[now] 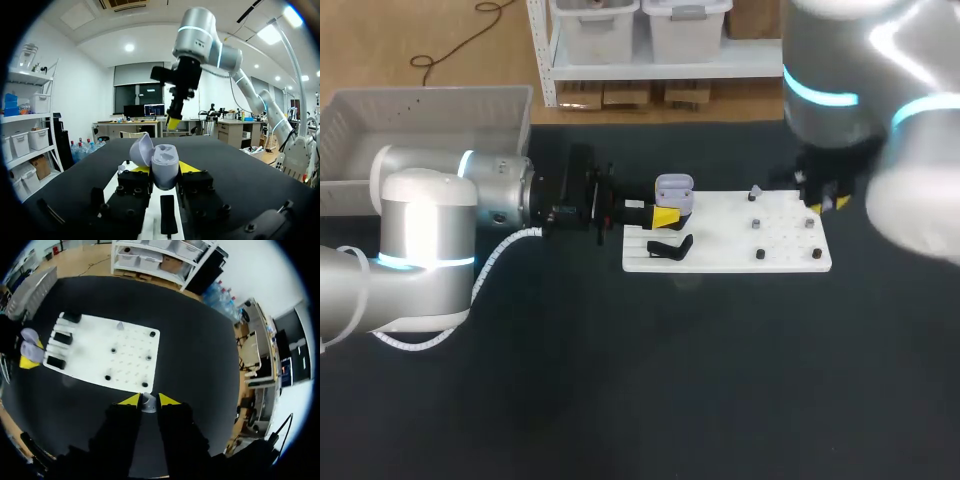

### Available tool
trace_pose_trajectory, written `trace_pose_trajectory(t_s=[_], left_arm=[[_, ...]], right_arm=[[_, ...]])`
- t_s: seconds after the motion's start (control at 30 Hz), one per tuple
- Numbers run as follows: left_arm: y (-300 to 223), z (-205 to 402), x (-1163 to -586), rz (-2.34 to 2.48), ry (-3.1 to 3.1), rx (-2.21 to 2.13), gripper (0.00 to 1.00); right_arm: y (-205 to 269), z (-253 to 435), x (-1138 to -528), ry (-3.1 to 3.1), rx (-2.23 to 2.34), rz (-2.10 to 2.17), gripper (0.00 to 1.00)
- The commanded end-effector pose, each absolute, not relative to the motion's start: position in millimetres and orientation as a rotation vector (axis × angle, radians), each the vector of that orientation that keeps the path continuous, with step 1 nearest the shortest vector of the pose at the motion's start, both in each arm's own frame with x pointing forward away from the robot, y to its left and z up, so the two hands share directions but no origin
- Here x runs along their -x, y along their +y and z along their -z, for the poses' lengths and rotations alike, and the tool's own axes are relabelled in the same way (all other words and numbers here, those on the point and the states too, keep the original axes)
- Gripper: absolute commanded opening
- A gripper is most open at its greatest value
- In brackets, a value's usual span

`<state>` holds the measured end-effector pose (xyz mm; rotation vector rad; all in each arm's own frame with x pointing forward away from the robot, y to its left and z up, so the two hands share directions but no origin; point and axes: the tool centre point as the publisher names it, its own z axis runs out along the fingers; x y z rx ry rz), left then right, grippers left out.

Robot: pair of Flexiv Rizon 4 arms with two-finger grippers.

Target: Pick up each earbud case from the left stands, insert the matching earbuds, close the lid, and place the case in the box.

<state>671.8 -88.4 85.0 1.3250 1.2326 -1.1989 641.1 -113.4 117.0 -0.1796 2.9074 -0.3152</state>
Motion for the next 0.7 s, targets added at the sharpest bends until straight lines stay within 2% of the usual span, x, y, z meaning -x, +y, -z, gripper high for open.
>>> trace_pose_trajectory(t_s=[0.03, 0.33, 0.7], left_arm=[[-88.2, -84.6, -670.3, 1.194, 1.232, -1.321, 0.00], [-88.2, -84.6, -670.3, 1.194, 1.232, -1.321, 0.00], [-88.2, -84.6, -670.3, 1.194, 1.232, -1.321, 0.00]], right_arm=[[-88.9, -147.9, -640.6, 3.015, 0.074, 0.319, 0.00], [-42.3, -159.1, -627.8, 3.031, 0.002, 0.258, 0.00], [-42.3, -159.1, -627.8, 3.031, 0.002, 0.258, 0.00]])
